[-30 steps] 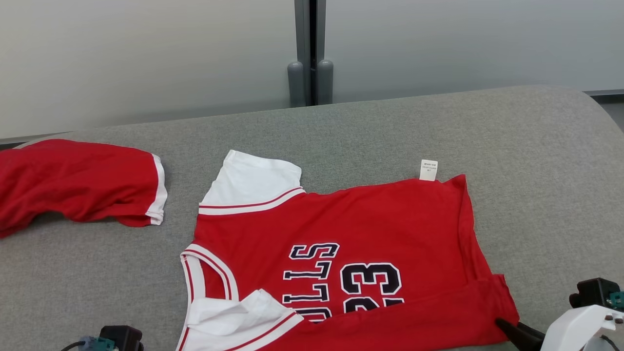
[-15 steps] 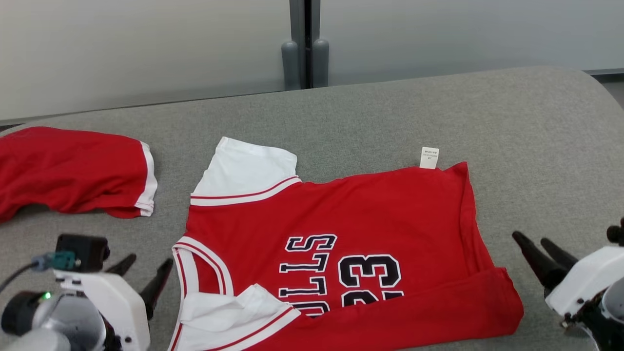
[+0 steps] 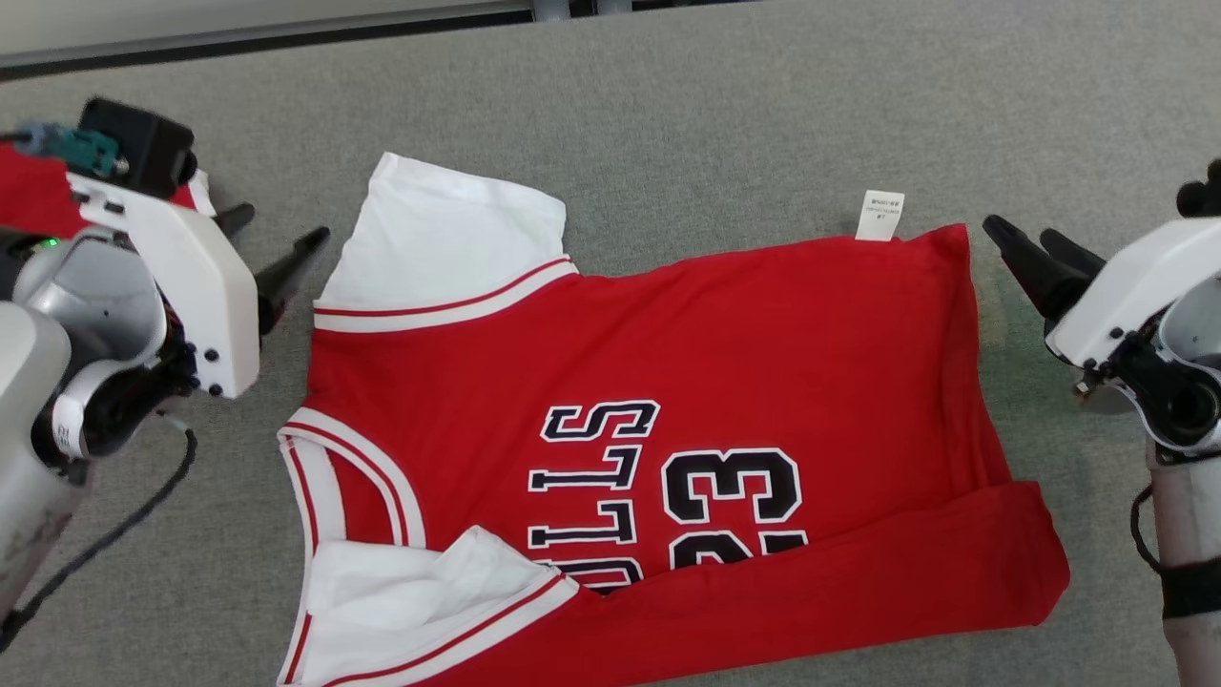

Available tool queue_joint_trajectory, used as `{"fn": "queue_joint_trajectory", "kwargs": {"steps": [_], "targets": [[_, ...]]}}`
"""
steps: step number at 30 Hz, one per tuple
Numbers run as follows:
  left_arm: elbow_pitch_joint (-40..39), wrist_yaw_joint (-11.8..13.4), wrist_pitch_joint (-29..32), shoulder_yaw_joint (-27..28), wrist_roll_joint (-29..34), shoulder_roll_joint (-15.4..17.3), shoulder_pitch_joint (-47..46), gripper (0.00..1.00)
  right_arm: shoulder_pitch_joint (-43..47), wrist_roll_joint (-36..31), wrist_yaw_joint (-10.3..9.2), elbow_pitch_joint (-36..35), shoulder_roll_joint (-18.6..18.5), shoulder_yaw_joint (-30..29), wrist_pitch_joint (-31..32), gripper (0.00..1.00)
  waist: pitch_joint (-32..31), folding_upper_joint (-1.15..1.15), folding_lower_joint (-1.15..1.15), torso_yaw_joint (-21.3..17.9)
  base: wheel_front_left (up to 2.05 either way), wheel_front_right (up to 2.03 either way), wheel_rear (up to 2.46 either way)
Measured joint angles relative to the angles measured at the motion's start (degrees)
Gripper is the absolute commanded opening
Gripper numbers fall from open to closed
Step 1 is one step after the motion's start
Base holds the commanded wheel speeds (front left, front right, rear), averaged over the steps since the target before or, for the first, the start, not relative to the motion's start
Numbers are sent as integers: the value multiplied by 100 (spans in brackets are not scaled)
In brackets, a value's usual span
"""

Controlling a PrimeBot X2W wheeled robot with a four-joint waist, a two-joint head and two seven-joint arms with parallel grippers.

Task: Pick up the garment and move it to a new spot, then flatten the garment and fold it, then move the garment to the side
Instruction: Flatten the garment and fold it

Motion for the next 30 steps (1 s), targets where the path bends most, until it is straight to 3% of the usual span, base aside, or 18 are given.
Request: {"fn": "queue_joint_trajectory", "kwargs": {"steps": [9,20,24,25,27,28,29,30], "targets": [[1481,-673,482,-267,35,-624,-1121,100,-1033,35,0,1067,-203,762,18,100,687,0,0,-130,0,0,0],[2782,-1013,282,-336,109,-928,-1774,100,-1443,727,0,975,-370,1817,-104,99,1069,0,0,-431,0,0,0],[3007,-1085,188,-369,92,-991,-1953,100,-1449,923,0,873,-446,2092,-182,72,1139,0,0,-544,0,0,0],[3044,-1089,183,-378,77,-1011,-1983,100,-1450,965,0,868,-463,2143,-199,51,1151,0,0,-563,0,0,0],[3138,-1105,211,-420,12,-1039,-2043,100,-1463,1028,0,875,-502,2246,-224,30,1175,0,0,-591,0,0,0],[3164,-1106,243,-449,-3,-1049,-2089,57,-1473,1058,0,879,-530,2287,-257,10,1183,0,0,-597,0,0,0],[3188,-1112,245,-480,-4,-1058,-2115,17,-1478,1095,1,884,-550,2324,-274,0,1187,0,0,-597,0,0,0],[3211,-1113,245,-506,-4,-1061,-2127,0,-1479,1132,1,896,-563,2359,-320,0,1185,0,0,-595,0,0,0]]}}
